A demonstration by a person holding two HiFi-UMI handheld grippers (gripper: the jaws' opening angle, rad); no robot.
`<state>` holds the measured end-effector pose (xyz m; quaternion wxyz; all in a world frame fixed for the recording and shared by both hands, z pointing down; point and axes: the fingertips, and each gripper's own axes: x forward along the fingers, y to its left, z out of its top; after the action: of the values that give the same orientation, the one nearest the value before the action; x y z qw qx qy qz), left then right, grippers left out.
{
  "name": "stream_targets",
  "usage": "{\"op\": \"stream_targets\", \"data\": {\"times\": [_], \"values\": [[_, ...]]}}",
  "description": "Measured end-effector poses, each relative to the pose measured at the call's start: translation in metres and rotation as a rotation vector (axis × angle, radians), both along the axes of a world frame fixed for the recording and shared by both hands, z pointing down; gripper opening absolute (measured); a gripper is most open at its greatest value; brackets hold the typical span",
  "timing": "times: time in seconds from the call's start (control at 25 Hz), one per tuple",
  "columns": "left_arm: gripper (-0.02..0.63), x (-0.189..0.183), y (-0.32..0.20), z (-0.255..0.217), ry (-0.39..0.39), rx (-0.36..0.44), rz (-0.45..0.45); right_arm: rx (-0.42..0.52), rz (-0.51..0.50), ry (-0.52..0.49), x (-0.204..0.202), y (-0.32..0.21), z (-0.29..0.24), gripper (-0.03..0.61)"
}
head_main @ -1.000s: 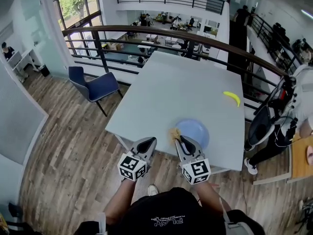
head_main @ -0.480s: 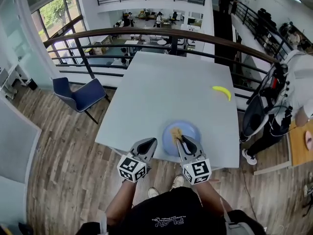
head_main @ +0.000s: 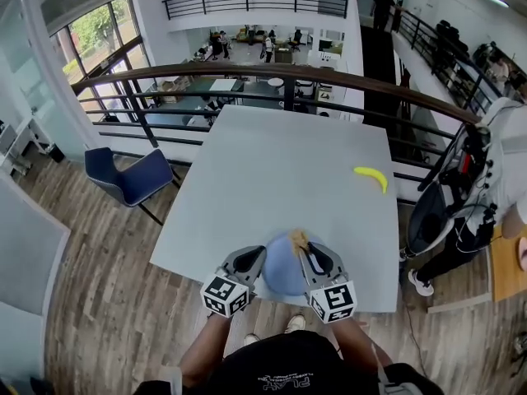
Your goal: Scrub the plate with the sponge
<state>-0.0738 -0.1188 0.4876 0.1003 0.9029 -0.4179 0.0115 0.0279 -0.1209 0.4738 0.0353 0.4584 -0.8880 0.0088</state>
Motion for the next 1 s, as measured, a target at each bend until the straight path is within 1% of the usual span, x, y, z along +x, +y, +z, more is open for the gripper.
{"op": "stream_targets", "data": {"times": [0.24,0.36,0.48,0.64,0.88,1.0], "values": [[0.014,0.019,-0.027,0.013,-0.027,-0.035,-0.017,0.007,-0.027,-0.029,0.024,-0.027,0.004,0.067],[0.014,0.027,-0.038,0.019,-0.037,-0.059,-0.04,0.0,-0.036,-0.043,0.038,-0.038,0.004,0.067],[0.014,0.029,-0.049,0.026,-0.047,-0.073,-0.064,-0.004,-0.056,-0.064,0.045,-0.045,0.004,0.067],[0.014,0.027,-0.059,0.028,-0.046,-0.077,-0.099,0.019,-0.078,-0.089,0.05,-0.052,-0.001,0.067],[0.014,0.035,-0.065,0.029,-0.038,-0.079,-0.075,0.026,-0.084,-0.069,0.049,-0.059,-0.002,0.067],[0.014,0.037,-0.073,0.027,-0.039,-0.075,-0.053,0.04,-0.044,-0.067,0.049,-0.063,-0.006,0.067]]}}
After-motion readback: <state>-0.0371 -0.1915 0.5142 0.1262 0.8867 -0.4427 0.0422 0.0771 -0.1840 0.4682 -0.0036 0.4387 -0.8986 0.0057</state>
